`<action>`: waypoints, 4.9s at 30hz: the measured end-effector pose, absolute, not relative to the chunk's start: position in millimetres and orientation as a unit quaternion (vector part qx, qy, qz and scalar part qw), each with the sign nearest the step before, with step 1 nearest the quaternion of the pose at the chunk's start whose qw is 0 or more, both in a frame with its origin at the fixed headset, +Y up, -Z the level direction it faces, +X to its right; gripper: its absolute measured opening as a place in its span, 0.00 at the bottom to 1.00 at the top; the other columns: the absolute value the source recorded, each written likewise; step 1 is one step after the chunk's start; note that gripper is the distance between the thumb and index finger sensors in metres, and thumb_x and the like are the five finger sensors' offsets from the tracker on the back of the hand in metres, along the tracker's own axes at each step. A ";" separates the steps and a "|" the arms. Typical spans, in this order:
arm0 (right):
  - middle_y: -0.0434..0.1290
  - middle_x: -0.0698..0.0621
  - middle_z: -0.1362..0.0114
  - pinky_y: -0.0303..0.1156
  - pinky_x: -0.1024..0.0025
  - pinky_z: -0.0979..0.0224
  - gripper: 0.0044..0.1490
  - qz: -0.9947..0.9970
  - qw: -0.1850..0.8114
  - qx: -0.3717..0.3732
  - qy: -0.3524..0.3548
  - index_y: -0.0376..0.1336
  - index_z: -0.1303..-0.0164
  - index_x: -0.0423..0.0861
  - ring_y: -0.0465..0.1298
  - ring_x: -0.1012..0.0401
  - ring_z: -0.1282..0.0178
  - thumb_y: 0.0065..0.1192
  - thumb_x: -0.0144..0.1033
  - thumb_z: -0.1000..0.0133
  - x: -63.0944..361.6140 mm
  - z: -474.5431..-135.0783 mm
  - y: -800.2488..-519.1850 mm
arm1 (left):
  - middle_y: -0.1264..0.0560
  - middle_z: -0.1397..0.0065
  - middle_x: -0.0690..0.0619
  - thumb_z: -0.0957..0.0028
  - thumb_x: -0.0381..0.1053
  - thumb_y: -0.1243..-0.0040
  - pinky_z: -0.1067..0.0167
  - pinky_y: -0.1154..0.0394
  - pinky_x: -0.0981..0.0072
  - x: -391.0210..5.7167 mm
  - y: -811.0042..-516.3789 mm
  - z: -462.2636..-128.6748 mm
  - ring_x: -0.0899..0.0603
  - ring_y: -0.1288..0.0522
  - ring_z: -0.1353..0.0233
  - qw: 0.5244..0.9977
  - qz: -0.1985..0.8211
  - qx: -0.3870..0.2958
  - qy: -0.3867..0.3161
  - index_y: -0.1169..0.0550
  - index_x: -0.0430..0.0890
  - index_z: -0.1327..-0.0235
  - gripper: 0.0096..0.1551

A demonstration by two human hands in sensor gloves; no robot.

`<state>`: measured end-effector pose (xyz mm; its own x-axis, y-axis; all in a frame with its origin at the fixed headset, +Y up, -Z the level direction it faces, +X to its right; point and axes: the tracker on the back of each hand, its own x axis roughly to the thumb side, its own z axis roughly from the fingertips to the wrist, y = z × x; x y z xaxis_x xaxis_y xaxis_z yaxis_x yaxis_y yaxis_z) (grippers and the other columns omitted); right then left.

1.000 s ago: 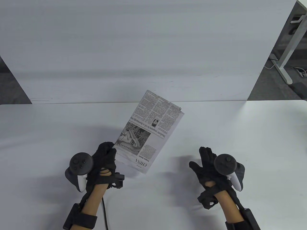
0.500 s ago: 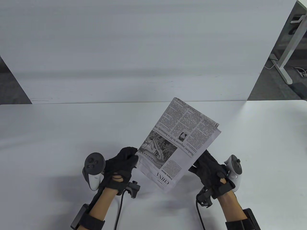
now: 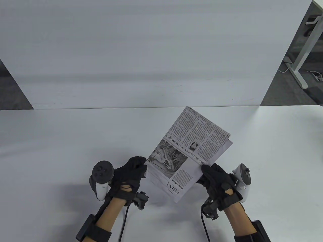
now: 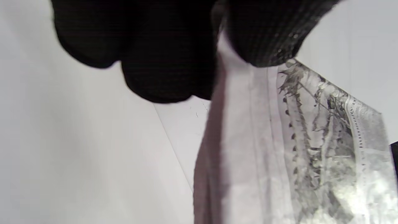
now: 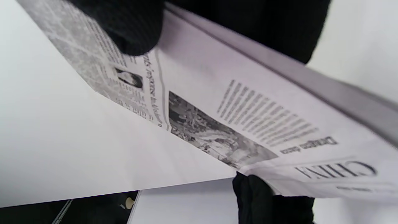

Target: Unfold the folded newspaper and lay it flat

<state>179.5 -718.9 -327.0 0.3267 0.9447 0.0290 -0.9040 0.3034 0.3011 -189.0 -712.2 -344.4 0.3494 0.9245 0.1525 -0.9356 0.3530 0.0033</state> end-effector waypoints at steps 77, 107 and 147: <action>0.87 0.41 0.46 0.77 0.43 0.42 0.26 0.779 0.622 0.021 -0.080 0.75 0.42 0.45 0.89 0.43 0.57 0.71 0.32 0.52 217.2 -330.6 -711.4 | 0.13 0.46 0.39 0.52 0.50 0.38 0.56 0.19 0.46 -251.6 -712.4 -366.5 0.34 0.11 0.54 0.820 0.570 0.043 -0.030 0.14 0.45 0.48 0.22; 0.86 0.42 0.43 0.74 0.41 0.38 0.25 0.797 0.570 0.158 -0.119 0.75 0.42 0.49 0.87 0.41 0.52 0.70 0.33 0.51 156.7 -287.6 -659.6 | 0.22 0.28 0.42 0.52 0.51 0.30 0.33 0.33 0.33 -178.0 -553.8 -300.0 0.29 0.22 0.32 0.934 0.212 0.204 -0.202 0.17 0.50 0.39 0.26; 0.55 0.33 0.18 0.72 0.37 0.33 0.57 0.474 0.829 0.179 0.236 0.45 0.20 0.42 0.72 0.31 0.29 0.76 0.46 0.50 168.4 -329.4 -738.0 | 0.09 0.59 0.48 0.53 0.51 0.33 0.63 0.14 0.55 -227.7 -664.2 -358.3 0.49 0.07 0.73 0.784 0.618 0.042 -0.041 0.12 0.49 0.51 0.20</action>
<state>168.4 -738.0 -329.4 0.4394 0.8703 -0.2228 -0.7012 0.4872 0.5206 -227.7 -664.2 -358.3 0.2318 0.9658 0.1160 -0.9727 0.2316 0.0158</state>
